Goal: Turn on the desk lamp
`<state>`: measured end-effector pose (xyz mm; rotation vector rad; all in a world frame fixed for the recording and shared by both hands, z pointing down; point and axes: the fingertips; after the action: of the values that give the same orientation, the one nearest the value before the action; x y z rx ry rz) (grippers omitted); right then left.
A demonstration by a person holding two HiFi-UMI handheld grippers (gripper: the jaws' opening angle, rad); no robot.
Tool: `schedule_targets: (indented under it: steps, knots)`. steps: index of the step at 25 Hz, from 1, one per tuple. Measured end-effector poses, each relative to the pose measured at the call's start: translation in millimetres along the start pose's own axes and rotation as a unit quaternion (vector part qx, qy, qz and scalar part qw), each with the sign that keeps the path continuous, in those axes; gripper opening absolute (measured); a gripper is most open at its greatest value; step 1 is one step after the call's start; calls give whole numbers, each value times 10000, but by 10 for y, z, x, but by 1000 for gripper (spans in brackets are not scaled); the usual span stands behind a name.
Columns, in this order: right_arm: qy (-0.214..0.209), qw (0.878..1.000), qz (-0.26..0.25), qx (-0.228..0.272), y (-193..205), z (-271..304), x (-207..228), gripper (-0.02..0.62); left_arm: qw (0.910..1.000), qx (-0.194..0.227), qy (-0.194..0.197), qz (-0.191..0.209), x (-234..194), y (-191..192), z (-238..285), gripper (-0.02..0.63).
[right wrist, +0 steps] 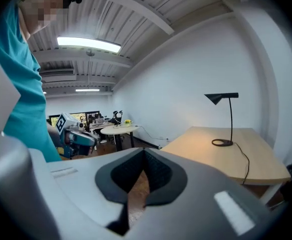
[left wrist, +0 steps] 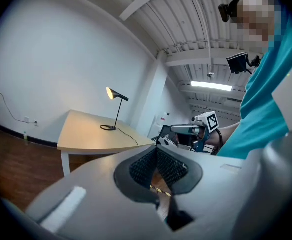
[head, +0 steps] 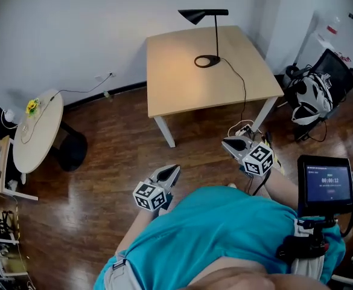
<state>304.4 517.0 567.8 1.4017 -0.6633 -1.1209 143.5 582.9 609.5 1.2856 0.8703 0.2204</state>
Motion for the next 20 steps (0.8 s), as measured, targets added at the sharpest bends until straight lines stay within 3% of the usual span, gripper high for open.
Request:
schedule_targets:
  steps: [3, 16, 20]
  knots:
    - [87, 9999, -23, -113, -142, -88, -65, 2, 9999, 66, 93, -122, 67, 10, -91, 1]
    - [133, 9994, -65, -310, -106, -254, 76, 3, 9989, 148, 410, -176, 249, 31, 191, 0]
    - [107, 9998, -94, -114, -124, -1008, 18, 2, 9994, 196, 297, -30, 973, 218, 352, 0]
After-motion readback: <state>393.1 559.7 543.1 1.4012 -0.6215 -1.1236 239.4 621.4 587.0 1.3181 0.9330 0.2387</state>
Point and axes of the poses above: the fingertips, and each gripper's own axes: z forward along the fingers, x to its right, y out of its underside, and after that the axes turned 15 degrees about -z, right-handed
